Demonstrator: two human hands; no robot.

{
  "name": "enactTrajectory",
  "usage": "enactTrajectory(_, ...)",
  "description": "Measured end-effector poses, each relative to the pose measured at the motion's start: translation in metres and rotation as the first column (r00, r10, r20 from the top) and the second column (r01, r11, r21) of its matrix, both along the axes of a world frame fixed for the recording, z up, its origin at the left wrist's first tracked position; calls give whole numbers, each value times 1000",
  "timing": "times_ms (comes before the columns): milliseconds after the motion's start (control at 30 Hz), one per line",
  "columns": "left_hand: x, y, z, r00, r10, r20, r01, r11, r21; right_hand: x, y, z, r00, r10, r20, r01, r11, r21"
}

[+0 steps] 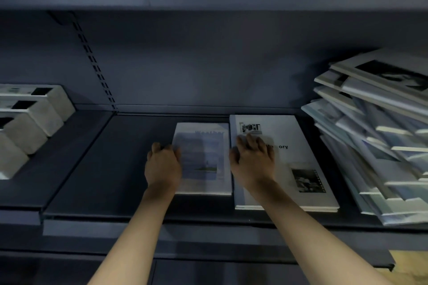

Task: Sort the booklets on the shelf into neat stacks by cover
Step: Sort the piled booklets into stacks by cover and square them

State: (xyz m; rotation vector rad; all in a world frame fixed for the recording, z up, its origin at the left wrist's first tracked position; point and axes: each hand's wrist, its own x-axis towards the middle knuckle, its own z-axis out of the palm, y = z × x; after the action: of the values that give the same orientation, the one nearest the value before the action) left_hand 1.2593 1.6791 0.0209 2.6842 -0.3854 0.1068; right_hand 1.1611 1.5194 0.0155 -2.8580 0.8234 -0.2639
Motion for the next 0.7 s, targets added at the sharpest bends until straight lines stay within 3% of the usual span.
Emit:
enactTrajectory(467,-1,2,0,1000,0,5,1,1000,-6,1,1,3,1000,1,3,-1,1000,-6)
enactTrajectory(567,-1,1,4,998,10,55,-12,999,39,1,-2,7,999,28,-29,-26,998,53)
enactTrajectory(700,-11,-12,19,987,-70,147,54,992,111,-5,-4,19,997,80,3,-80,996,-27)
